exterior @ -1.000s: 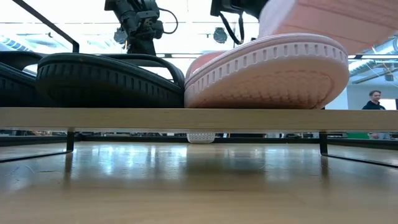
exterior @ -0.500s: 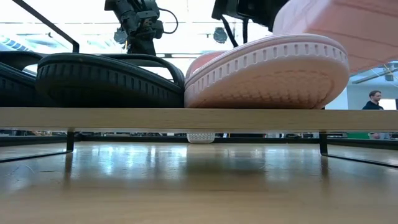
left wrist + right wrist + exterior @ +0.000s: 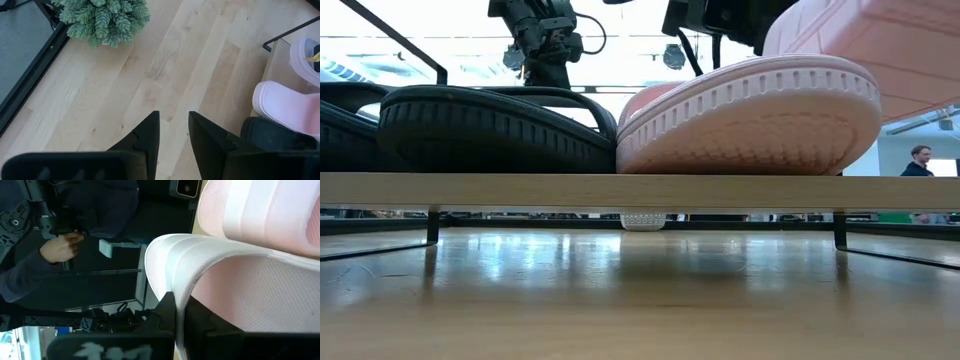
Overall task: Pick and place slides into the shelf
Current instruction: Put the left pink slipper on the shelf
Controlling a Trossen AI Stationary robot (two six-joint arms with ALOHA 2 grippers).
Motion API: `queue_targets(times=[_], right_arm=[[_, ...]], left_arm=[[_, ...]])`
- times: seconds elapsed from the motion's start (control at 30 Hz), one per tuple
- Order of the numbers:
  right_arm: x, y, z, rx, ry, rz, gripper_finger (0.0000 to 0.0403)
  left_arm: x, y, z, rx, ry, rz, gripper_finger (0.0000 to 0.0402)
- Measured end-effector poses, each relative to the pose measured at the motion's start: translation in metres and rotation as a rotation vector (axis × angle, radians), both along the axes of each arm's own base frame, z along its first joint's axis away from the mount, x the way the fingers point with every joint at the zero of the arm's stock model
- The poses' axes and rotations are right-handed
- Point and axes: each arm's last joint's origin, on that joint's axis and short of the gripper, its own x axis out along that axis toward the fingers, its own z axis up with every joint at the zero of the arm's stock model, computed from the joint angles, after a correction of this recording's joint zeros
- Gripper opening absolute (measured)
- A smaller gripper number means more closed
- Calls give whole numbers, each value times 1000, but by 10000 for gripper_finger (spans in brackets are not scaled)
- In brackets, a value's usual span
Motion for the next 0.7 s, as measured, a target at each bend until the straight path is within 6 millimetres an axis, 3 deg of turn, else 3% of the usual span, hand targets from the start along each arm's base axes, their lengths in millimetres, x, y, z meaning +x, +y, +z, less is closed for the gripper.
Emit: queue_targets(times=[0.27, 0.53, 0.7], right_arm=[[0, 0, 0, 0, -4, 1, 0], [-5, 0, -19, 31, 36, -21, 0], [-2, 0, -21, 35, 11, -30, 0]], left_arm=[[0, 0, 0, 0, 0, 0, 104], [0, 0, 0, -1, 1, 0, 104], [0, 0, 0, -1, 1, 0, 104]])
